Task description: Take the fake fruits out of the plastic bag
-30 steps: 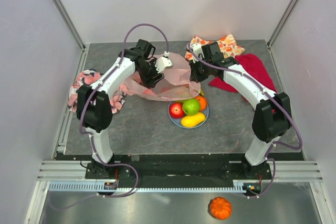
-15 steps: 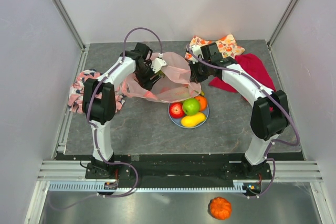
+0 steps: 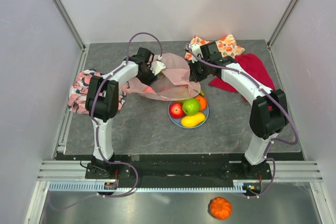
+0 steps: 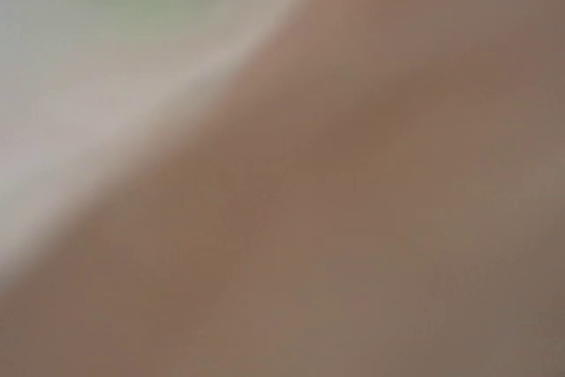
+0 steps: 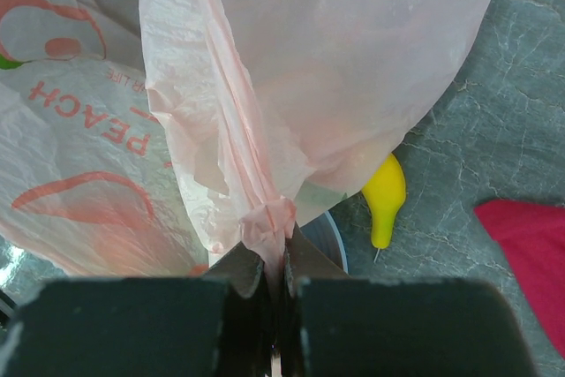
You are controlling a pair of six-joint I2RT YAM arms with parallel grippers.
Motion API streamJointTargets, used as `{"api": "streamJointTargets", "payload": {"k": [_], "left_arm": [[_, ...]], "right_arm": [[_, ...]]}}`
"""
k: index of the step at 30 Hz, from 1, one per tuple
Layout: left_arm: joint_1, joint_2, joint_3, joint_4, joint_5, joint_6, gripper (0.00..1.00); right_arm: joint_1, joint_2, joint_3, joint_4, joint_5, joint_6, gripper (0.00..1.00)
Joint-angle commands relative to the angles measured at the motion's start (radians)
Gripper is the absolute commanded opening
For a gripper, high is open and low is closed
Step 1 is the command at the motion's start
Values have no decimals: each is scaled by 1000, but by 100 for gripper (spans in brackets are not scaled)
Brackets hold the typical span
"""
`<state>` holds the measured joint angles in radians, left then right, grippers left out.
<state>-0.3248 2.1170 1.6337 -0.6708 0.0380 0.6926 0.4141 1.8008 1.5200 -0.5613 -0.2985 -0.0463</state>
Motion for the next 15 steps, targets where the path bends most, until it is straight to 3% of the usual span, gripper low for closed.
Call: {"api": "streamJointTargets", "payload": {"k": [1,3,4,6,7,10,12,15], "left_arm": [[7,-47,-3,36,-17,-31,34],[3,-124,35,-15,60,-54,25],[4,-153,66,-129,211,-59,22],[4,-219,189,-235,375,-93,21],[3,-229,240,-298,524,-114,20],[-6,-232,435,-479,722,-234,18],[-17,-239,495,-571,790,-275,17],[-62,-276,454,-638,817,-248,18]], "right_arm": [[-3,-1,42,12,-10,16,1],[-5,-3,43,14,-5,14,1],[-3,-3,45,12,-2,11,1],[-3,5,54,12,15,6,1],[-5,6,57,12,18,6,1],[-9,22,75,12,21,6,1],[-11,35,85,14,24,10,0],[-15,51,107,14,35,13,0]]}}
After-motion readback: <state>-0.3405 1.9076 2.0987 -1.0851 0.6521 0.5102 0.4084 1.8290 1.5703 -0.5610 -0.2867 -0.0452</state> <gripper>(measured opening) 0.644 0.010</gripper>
